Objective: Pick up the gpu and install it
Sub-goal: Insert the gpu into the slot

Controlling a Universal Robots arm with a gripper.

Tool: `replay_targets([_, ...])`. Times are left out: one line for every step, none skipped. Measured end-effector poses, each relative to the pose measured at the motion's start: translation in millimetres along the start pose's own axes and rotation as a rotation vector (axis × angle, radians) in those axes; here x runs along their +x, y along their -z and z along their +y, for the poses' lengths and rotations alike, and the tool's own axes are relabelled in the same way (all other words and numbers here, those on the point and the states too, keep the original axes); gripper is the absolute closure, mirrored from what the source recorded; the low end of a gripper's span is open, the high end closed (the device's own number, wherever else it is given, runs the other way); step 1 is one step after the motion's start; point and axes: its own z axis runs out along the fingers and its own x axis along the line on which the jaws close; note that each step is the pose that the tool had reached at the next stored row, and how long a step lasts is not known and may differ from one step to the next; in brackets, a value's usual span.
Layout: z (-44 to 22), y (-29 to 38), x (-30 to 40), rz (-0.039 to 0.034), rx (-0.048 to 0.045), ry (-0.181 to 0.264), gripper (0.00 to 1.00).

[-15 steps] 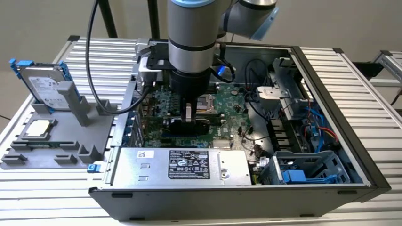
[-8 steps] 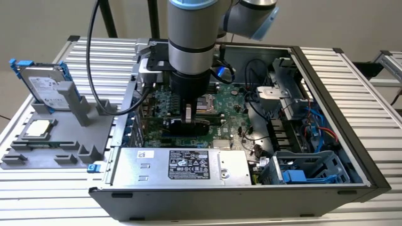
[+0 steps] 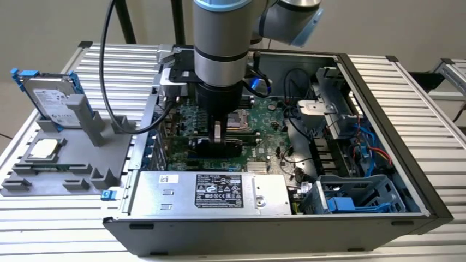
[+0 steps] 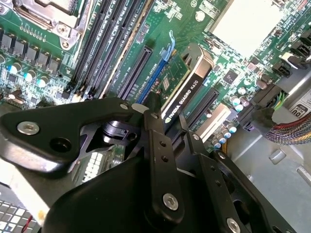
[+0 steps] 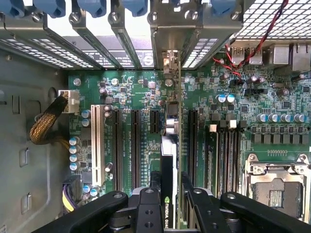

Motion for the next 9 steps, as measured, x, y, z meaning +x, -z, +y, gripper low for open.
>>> replay_targets([0.2, -0.4, 0.0, 0.0, 0.0, 0.0, 1.0])
replay_targets([0.2, -1.3, 0.0, -0.0001, 0.0001, 0.0, 1.0])
replay_targets([0.1, -2.8, 0.0, 0.0002, 0.0001, 0.0, 1.0])
replay_targets([0.1, -4.4, 0.0, 0.0008, -0.0002, 0.0, 1.0])
replay_targets([0.1, -5.9, 0.1, 0.0014, -0.0007, 0.0, 1.0])
replay_targets([0.2, -7.2, 0.1, 0.0013, -0.001, 0.0, 1.0])
replay_targets([0.3, -8.1, 0.1, 0.0008, -0.001, 0.0, 1.0])
replay_targets([0.4, -8.5, 0.0, 0.0005, -0.0007, 0.0, 1.0])
replay_targets([0.3, -8.6, -0.1, 0.0004, -0.0005, -0.001, 1.0])
